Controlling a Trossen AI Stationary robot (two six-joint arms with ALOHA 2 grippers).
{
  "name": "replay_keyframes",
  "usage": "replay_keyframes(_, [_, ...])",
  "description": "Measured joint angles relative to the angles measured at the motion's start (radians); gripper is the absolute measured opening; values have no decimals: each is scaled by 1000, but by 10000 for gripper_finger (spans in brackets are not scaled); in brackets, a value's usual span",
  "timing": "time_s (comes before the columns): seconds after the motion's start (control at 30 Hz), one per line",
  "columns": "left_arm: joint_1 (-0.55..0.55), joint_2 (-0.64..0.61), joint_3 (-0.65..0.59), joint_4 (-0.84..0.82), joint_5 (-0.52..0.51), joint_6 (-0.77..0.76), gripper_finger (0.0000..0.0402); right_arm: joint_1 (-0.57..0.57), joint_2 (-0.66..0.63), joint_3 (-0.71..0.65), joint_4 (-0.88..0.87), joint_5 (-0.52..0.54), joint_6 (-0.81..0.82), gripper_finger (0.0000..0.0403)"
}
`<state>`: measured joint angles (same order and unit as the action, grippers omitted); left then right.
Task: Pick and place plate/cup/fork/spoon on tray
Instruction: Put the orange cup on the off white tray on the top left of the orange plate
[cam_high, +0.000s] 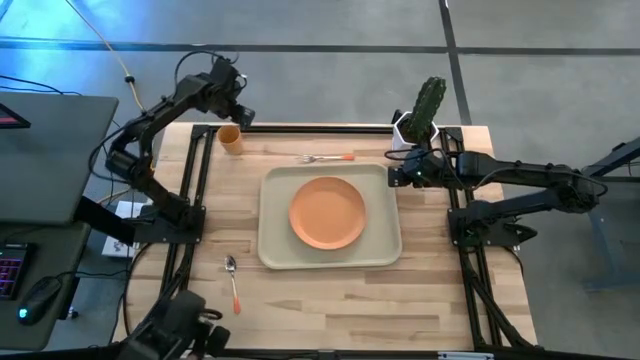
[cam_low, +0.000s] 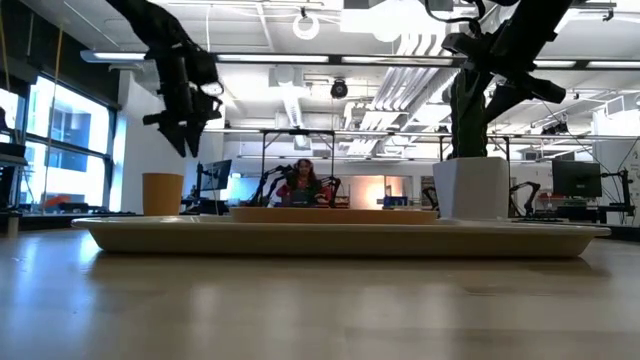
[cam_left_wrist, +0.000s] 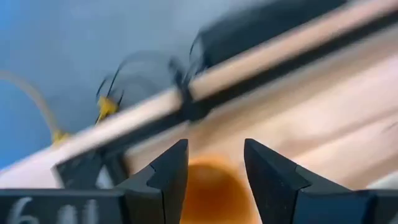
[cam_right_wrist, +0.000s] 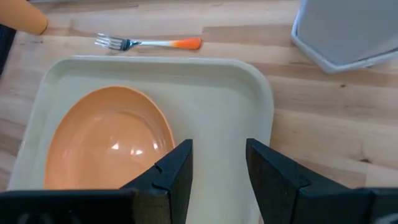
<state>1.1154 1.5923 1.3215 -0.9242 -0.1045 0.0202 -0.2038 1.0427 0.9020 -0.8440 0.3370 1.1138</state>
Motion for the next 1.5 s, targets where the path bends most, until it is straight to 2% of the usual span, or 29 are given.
replay_keyframes(0.23, [6,197,140,-259,-116,132,152,-31,0,0,0,-14,-42,140])
replay_keyframes(0.6, [20,272,156,-256,-152,219,151,-19,-1,0,0,-20,-42,140])
replay_keyframes(0.73, [24,282,156,-235,-152,219,126,-19,-1,0,-1,-22,-42,140])
replay_keyframes(1.13, [23,322,161,-237,-93,223,11,-18,-1,0,-1,-85,-48,140])
replay_keyframes(1.5, [18,241,152,-203,-98,243,3,-18,-1,0,-5,-91,-78,140])
